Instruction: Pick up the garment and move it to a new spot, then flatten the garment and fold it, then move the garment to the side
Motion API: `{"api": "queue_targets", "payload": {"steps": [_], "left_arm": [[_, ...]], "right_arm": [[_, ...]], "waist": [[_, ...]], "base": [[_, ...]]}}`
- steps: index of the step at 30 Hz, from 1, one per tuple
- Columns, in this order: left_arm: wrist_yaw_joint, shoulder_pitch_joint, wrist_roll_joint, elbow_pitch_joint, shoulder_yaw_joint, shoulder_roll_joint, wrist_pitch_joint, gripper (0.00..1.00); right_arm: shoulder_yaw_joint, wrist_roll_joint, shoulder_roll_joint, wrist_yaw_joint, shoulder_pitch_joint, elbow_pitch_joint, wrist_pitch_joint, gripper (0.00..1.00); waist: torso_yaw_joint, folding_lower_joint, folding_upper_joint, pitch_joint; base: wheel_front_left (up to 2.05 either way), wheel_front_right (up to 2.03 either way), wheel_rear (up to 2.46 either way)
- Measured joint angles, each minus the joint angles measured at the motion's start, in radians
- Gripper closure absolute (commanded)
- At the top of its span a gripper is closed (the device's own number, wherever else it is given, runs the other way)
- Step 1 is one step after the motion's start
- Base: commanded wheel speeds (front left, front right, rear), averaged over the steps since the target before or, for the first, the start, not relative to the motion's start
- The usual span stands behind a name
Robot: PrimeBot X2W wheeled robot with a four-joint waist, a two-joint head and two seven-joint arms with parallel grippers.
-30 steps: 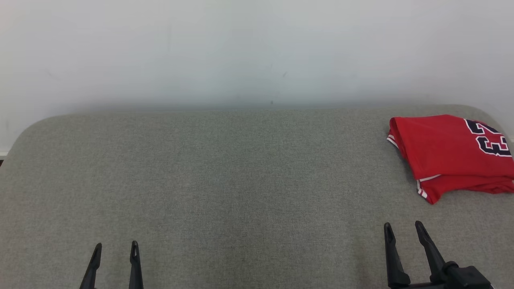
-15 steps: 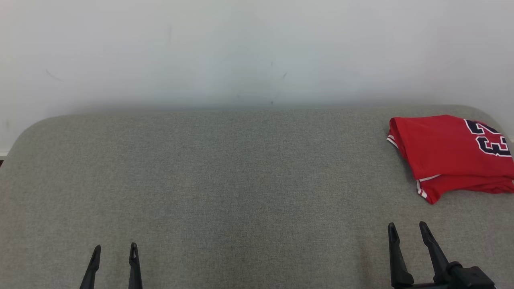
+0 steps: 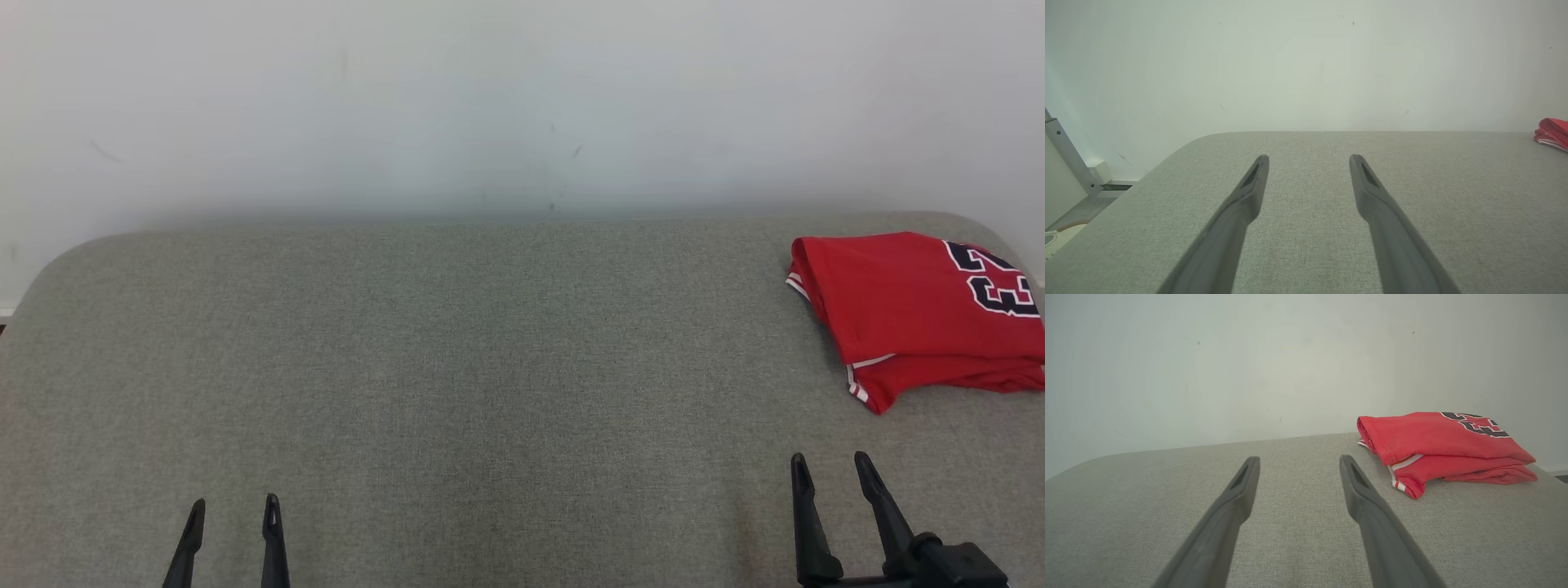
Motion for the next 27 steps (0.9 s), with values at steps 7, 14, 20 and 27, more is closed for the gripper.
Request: {"api": "queue_targets", "payload": {"steps": [7, 14, 20, 27], "left_arm": [[-0.001, 0.000, -0.001, 0.006, -0.001, 0.000, 0.000, 1.00], [-0.004, -0.001, -0.058, 0.058, -0.001, -0.007, 0.019, 1.00], [-0.006, -0.006, -0.183, 0.064, -0.010, -0.007, 0.042, 1.00], [-0.012, -0.016, -0.318, 0.069, -0.023, -0.007, 0.066, 1.00]], "right_arm": [[0.000, 0.000, 0.000, 0.000, 0.001, 0.004, 0.000, 1.00], [0.000, 0.055, 0.002, 0.000, 0.008, 0.045, 0.018, 1.00], [-0.013, 0.179, 0.000, 0.000, 0.008, 0.042, 0.048, 1.00], [-0.025, 0.314, -0.003, 0.000, 0.007, 0.037, 0.080, 1.00]], "waist": [[-0.001, 0.0000, 0.0000, 0.001], [-0.001, 0.0000, 0.0000, 0.001], [0.000, 0.0000, 0.0000, 0.002], [0.001, 0.0000, 0.0000, 0.002]], "base": [[0.00, 0.00, 0.00], [0.00, 0.00, 0.00], [0.00, 0.00, 0.00], [0.00, 0.00, 0.00]]}}
